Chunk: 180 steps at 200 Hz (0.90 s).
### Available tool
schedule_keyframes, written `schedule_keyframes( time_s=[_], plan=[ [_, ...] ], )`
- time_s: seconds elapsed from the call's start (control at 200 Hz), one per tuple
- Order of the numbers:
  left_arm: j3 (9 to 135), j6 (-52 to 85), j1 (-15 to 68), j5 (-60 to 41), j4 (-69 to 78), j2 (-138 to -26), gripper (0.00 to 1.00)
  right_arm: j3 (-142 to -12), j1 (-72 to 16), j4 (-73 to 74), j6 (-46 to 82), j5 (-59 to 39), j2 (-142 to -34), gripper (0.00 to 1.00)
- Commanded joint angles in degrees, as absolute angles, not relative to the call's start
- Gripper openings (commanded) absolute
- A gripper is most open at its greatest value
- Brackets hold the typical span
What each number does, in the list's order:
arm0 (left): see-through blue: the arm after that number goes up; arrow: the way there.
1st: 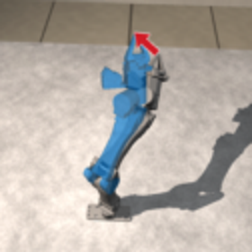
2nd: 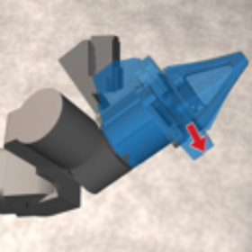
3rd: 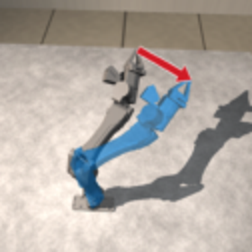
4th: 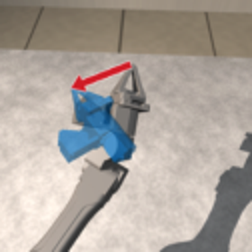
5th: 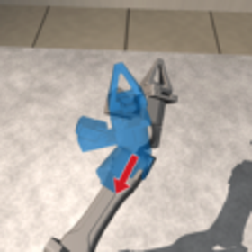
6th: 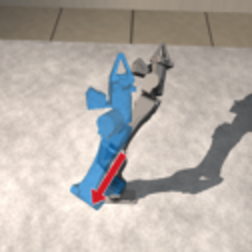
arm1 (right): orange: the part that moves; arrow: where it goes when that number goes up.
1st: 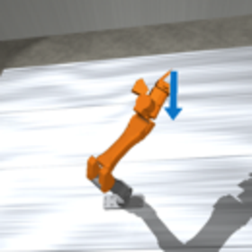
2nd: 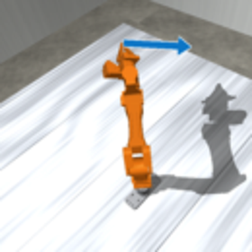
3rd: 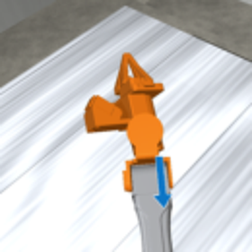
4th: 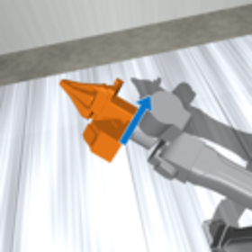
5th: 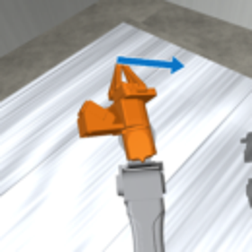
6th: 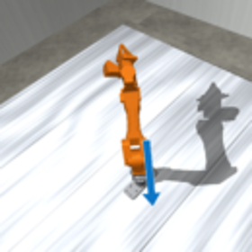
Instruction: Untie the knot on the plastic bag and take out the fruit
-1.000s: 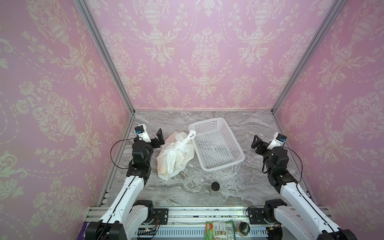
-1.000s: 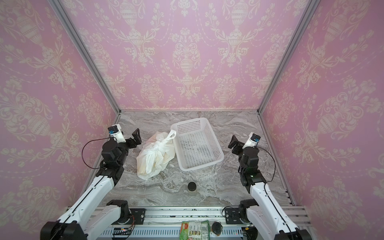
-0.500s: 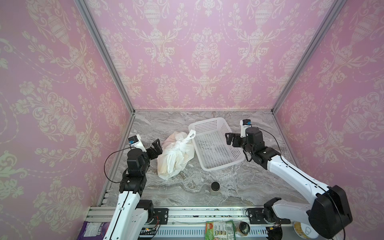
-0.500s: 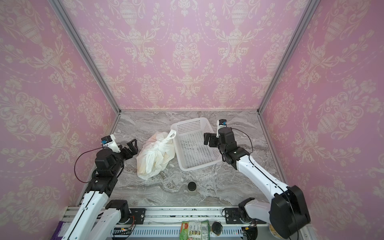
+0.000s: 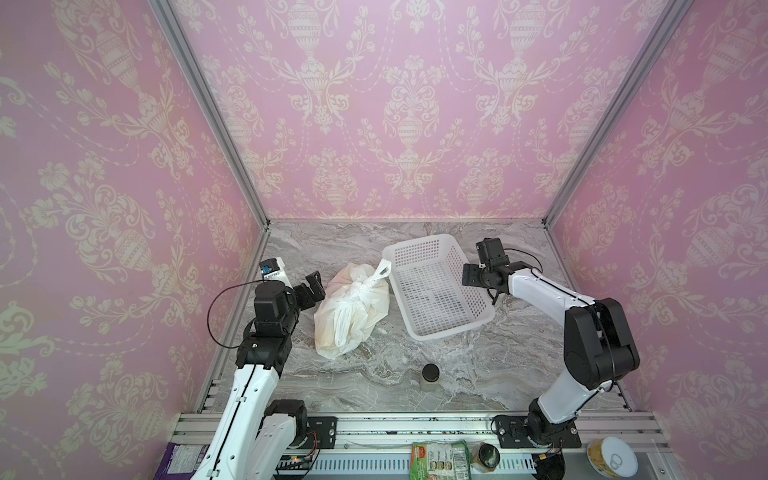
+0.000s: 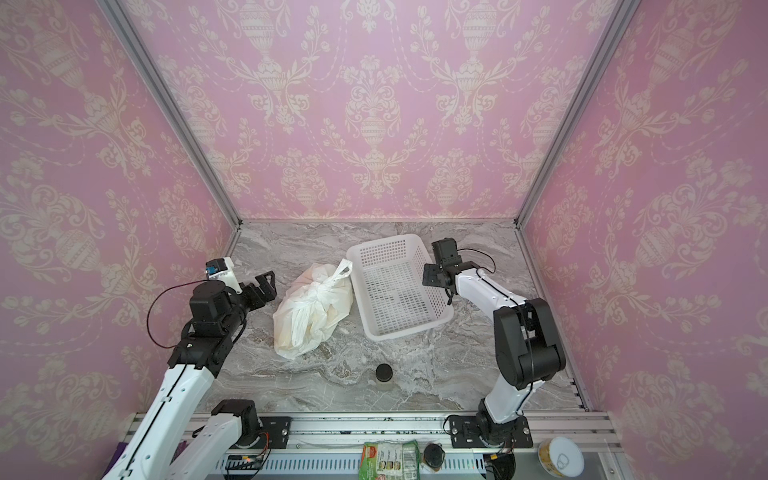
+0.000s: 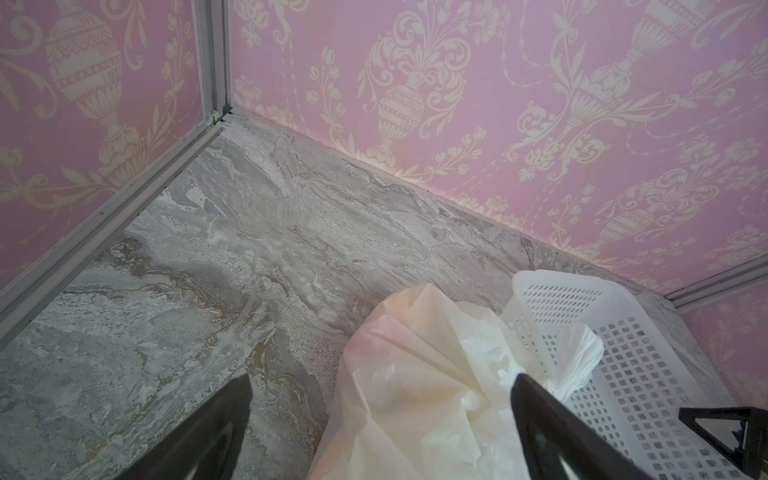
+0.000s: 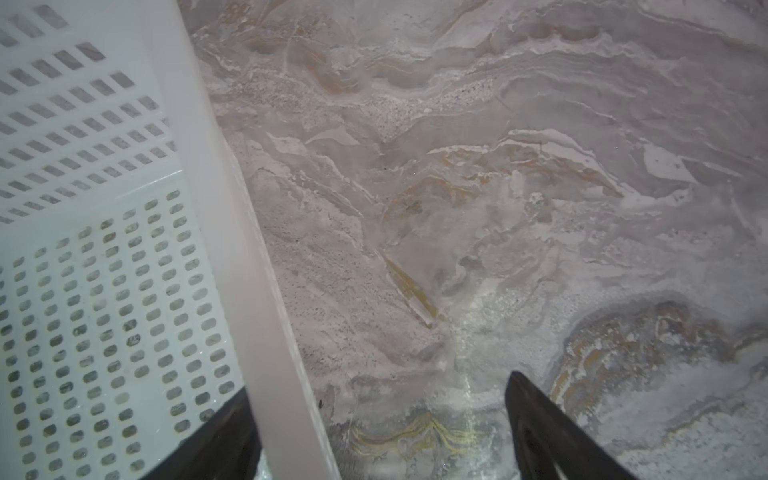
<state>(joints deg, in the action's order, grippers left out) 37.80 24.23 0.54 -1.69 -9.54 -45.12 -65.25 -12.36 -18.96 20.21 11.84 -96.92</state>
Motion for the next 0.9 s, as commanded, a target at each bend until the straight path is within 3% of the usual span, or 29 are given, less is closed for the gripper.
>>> schedule_keyframes(
  time_s=[0.0, 0.435, 0.641, 0.896],
  plan=[
    [39.47, 22.01, 0.25, -1.49, -11.25, -45.22, 0.99, -65.64, -8.81, -19.68, 22.91, 12.51, -97.49, 0.86],
    [37.81, 23.62, 0.25, -5.41, -15.35, -44.92, 0.99, -57.41, -7.40, -11.75, 25.49, 14.76, -91.13, 0.81],
    [36.65, 24.44, 0.24, -5.36, -15.27, -48.16, 0.99, -53.29, -13.29, -8.20, 22.22, 22.29, -79.48, 0.91],
    [36.01, 24.76, 0.26, -7.72, -11.77, -50.62, 0.99, -50.81, -27.03, -1.23, 11.90, 17.26, -68.54, 0.94]
  ],
)
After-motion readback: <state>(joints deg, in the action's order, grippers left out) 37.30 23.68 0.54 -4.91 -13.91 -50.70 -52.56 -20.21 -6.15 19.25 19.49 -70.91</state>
